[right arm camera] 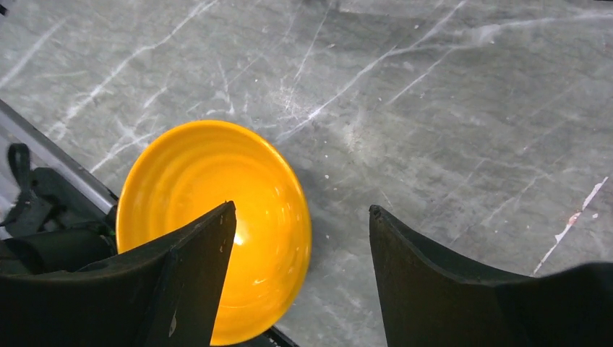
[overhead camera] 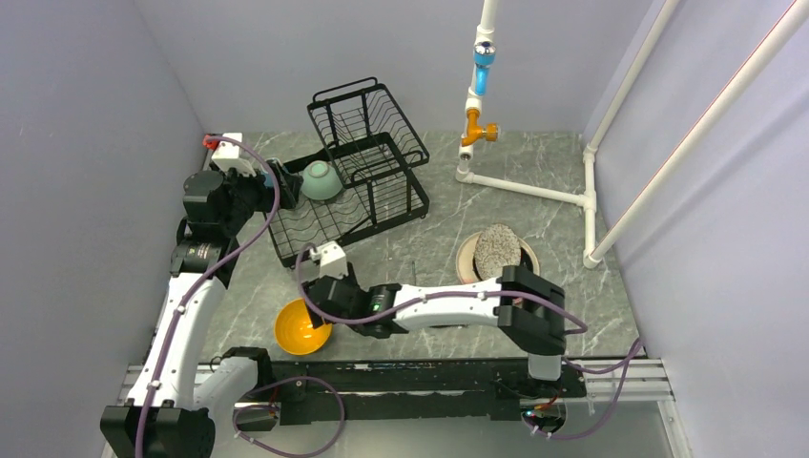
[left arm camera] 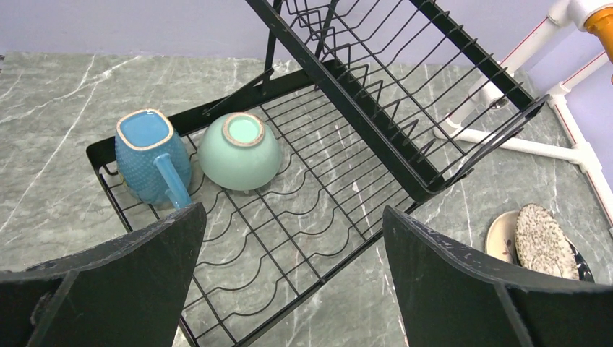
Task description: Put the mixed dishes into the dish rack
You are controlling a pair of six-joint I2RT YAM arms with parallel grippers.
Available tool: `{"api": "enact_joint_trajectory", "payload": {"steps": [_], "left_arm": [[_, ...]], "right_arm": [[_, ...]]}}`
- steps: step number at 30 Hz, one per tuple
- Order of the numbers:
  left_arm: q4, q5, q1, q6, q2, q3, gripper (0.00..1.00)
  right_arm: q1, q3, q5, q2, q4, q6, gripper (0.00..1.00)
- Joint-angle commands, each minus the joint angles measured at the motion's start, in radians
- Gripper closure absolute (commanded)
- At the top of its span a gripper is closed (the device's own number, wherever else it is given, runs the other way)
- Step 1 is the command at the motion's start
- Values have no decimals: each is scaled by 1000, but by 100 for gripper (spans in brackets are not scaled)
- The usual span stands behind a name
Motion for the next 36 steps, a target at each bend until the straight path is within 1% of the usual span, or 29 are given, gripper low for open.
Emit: {"api": "enact_joint_trajectory", "payload": {"steps": [1, 6, 8, 12, 15, 17, 22, 24, 27, 30, 32, 36], "left_arm": [[28, 13, 1, 9, -8, 31, 3], [36, 14, 1, 10, -9, 22, 3], [23, 20, 1, 10, -1, 34, 3], [41, 29, 0, 10, -7, 20, 3], [31, 38, 1, 10, -3, 29, 3], [40, 37, 1, 10, -9, 21, 2], [32, 39, 0, 12, -3, 27, 2], [41, 40, 1, 11, -6, 20, 2], [33, 48, 1, 12, -1, 30, 2], [42, 53, 1, 10, -3, 22, 2], [40, 49, 1, 12, 0, 24, 2], [48, 79, 1, 7, 6, 27, 3]], "right_arm": [[32, 109, 98, 73, -99, -66, 32], [49, 178, 126, 128, -159, -92, 40], [58, 181, 140, 138, -154, -106, 41], [64, 214, 142, 164, -184, -121, 48], [67, 213, 131, 173, -169, -131, 52], [69, 228, 128, 182, -183, -138, 56], [69, 220, 116, 188, -163, -147, 62], [69, 239, 124, 196, -189, -147, 65], [69, 236, 131, 190, -179, -146, 73], [69, 238, 144, 181, -183, -151, 75], [70, 239, 154, 168, -188, -149, 79], [71, 226, 180, 140, -171, -148, 89]]}}
